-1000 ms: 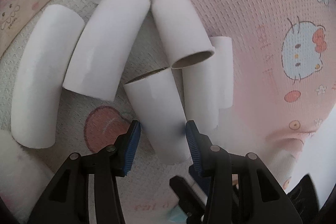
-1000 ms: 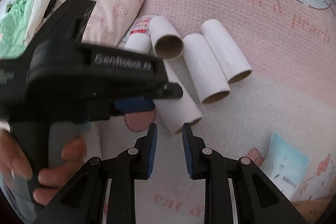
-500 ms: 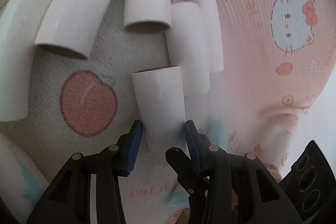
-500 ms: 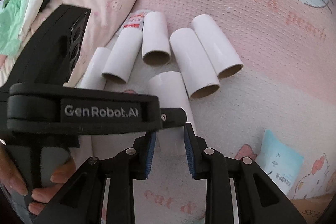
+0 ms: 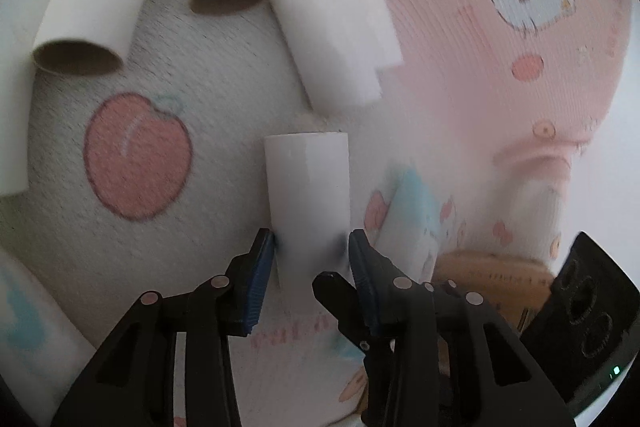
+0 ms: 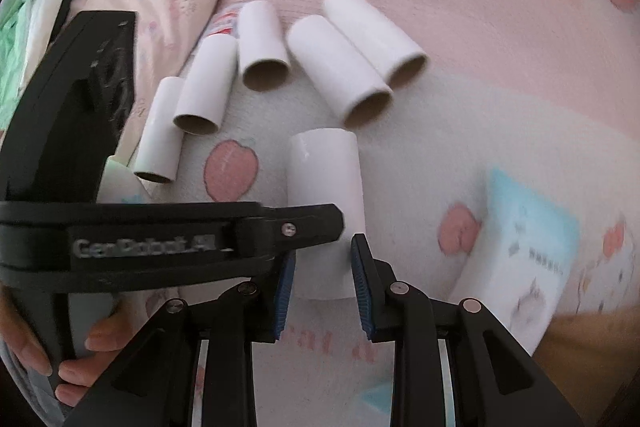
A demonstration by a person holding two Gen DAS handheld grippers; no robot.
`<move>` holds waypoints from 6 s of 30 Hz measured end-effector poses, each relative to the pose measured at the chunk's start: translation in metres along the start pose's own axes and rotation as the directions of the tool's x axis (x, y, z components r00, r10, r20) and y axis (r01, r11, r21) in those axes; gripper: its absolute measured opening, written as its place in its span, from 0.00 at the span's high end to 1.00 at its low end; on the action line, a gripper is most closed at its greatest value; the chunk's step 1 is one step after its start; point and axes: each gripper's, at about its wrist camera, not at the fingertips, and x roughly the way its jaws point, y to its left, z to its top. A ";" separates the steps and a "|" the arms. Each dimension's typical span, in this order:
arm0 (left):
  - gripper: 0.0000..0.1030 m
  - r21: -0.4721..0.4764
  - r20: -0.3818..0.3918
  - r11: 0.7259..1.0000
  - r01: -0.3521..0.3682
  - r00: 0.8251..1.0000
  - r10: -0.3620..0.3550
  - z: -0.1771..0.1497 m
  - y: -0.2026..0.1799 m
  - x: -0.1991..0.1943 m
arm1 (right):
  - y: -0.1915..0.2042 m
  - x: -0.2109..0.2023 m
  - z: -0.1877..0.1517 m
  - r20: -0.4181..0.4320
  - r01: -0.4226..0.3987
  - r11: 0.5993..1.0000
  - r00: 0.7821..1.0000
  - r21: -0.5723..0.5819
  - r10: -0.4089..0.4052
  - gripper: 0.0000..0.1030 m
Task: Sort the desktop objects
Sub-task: 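Close the left gripper on a white tube while the right gripper grips it too, then lift the tube with both grippers and carry it over the box, then lower the tube into the box and open the left gripper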
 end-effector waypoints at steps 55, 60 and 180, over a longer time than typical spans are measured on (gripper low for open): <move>0.54 0.262 0.174 0.962 0.078 0.976 -0.127 -0.051 -0.054 -0.067 | 0.014 -0.081 -0.063 0.195 0.017 0.994 0.980 0.110 -0.039 0.59; 0.54 0.300 0.151 0.947 0.118 0.974 -0.169 -0.066 -0.072 -0.089 | 0.021 -0.119 -0.078 0.268 0.048 0.994 0.961 0.099 -0.073 0.59; 0.98 0.731 -0.053 0.601 -0.324 0.850 0.524 -0.138 -0.311 0.068 | -0.203 -0.149 -0.124 0.114 -0.281 0.827 0.959 0.487 0.259 0.60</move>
